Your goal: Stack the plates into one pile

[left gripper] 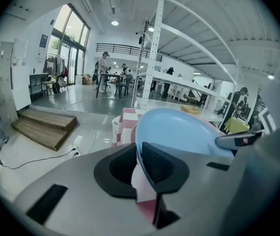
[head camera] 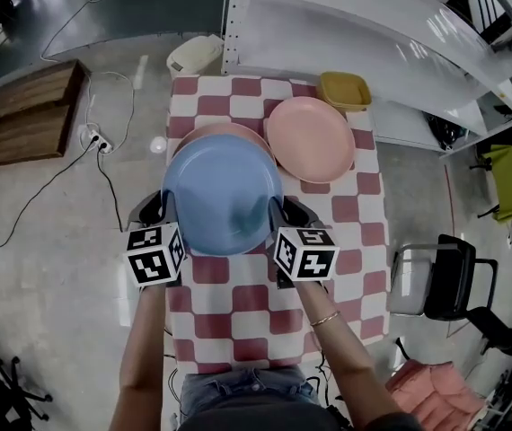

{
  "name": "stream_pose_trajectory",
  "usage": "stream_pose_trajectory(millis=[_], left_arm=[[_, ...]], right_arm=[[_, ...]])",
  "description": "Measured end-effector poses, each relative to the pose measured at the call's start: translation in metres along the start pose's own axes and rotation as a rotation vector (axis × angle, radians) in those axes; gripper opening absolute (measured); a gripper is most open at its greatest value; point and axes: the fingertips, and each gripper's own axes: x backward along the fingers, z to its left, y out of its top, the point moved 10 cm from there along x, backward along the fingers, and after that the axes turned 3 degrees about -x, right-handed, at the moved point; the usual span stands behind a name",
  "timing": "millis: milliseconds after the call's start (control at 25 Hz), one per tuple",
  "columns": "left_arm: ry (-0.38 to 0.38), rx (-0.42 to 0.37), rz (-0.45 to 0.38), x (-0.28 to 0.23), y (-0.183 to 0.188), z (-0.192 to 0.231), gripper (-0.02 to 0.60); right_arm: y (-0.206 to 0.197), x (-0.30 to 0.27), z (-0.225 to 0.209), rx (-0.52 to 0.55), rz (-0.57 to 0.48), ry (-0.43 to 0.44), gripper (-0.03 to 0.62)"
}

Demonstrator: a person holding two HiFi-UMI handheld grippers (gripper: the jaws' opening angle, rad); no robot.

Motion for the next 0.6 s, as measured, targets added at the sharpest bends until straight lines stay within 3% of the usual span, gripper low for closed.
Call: stream_pose_trajectory(millis=[600], left_arm=[[-0.025, -0.042, 0.015, -0.069, 0.026, 0.009, 0.046]], right_arm=[[0.018, -0.054, -0.018, -0.017, 0.020, -0.023, 0.077]])
